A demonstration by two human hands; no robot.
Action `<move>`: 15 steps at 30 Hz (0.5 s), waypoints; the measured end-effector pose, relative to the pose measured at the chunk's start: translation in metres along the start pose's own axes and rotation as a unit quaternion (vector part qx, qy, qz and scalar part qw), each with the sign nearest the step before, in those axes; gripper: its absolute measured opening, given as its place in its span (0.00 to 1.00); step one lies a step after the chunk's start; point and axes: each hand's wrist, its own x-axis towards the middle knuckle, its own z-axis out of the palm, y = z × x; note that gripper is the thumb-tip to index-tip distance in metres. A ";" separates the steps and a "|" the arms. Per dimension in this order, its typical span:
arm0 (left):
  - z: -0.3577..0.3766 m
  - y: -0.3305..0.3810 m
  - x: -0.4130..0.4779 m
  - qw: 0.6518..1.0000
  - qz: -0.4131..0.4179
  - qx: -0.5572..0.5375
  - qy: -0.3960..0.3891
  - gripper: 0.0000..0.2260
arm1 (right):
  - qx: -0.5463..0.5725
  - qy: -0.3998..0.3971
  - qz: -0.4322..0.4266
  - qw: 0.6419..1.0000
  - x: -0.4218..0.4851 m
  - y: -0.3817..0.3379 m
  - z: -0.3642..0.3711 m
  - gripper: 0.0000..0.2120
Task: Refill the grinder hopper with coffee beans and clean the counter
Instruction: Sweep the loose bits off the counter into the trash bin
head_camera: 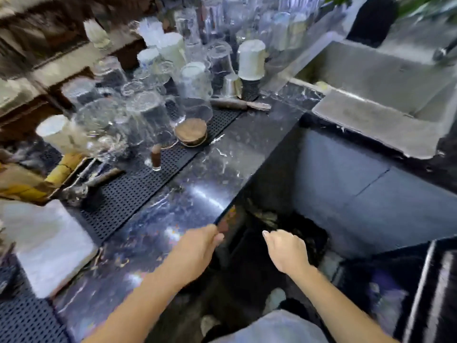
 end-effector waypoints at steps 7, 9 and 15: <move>0.145 0.072 0.143 0.980 0.003 0.100 -0.171 0.20 | 0.059 -0.072 0.235 0.968 0.010 0.157 0.066 0.25; 0.205 0.059 0.184 0.973 -0.026 0.107 -0.202 0.20 | 0.088 -0.076 0.289 0.950 0.020 0.193 0.103 0.24; 0.402 0.006 0.297 0.944 0.018 0.150 -0.295 0.16 | 0.226 -0.097 0.361 0.900 0.075 0.280 0.248 0.22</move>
